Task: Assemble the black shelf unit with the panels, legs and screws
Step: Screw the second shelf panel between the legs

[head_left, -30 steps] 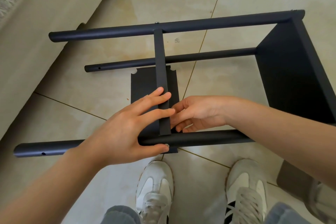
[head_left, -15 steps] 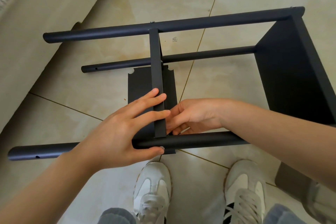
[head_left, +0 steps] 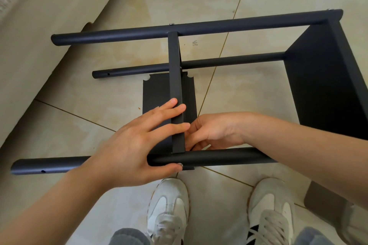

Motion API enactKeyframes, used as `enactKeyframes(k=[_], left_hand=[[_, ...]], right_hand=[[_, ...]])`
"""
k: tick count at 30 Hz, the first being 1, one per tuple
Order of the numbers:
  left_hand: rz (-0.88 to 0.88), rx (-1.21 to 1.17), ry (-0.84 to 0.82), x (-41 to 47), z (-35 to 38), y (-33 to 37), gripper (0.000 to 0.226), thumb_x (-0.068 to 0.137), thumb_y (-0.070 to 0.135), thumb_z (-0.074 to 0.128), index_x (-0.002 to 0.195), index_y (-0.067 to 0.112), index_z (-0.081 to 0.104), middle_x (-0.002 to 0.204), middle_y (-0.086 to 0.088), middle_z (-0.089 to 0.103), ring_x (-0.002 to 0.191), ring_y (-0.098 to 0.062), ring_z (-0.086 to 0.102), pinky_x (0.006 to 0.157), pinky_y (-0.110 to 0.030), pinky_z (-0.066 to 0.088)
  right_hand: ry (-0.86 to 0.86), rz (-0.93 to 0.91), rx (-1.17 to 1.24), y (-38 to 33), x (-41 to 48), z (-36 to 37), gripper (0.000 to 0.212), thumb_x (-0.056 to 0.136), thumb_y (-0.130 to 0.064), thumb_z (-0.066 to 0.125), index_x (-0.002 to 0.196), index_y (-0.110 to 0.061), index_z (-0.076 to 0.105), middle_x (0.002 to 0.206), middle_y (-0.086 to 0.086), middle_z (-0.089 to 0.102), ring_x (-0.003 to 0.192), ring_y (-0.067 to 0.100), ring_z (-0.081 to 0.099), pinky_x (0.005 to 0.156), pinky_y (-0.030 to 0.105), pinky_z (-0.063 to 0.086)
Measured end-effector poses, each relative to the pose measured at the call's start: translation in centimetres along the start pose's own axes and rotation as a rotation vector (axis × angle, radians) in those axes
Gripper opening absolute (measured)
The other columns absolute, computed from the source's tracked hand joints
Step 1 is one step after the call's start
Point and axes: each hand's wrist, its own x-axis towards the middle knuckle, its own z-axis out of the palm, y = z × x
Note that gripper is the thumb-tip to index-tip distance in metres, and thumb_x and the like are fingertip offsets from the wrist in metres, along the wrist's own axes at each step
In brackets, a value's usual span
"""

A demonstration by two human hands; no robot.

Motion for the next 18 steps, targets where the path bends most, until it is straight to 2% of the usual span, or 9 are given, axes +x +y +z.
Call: enactKeyframes(k=[6,10,18], left_hand=[[0.002,0.02,0.0,0.09,0.0,0.06,0.071,0.083,0.065,0.06,0.144,0.03,0.05,0.163,0.011,0.025,0.153,-0.008,0.012,0.113,-0.028,0.026],[0.0,0.0,0.01,0.07,0.01,0.17,0.07,0.083,0.063,0.061,0.142,0.028,0.052,0.162,0.01,0.027,0.153,-0.009,0.014,0.113,-0.029,0.029],[0.002,-0.019,0.02,-0.01,0.03,0.21,0.069,0.083,0.062,0.061,0.142,0.028,0.053,0.162,0.01,0.028,0.153,-0.009,0.015,0.112,-0.033,0.033]], right_hand=[[-0.017,0.011,0.019,-0.06,-0.34,-0.18,0.014,0.092,-0.013,0.061,0.087,-0.017,0.074,0.092,0.003,0.073,0.087,0.016,0.068,0.089,0.034,0.051],[-0.024,0.014,0.016,0.04,-0.29,-0.22,0.014,0.092,-0.013,0.062,0.086,-0.017,0.074,0.09,0.003,0.073,0.084,0.014,0.068,0.09,0.035,0.051],[-0.018,0.013,-0.036,0.05,0.18,0.31,0.015,0.093,-0.016,0.06,0.101,-0.009,0.07,0.092,0.008,0.073,0.087,0.02,0.068,0.09,0.036,0.052]])
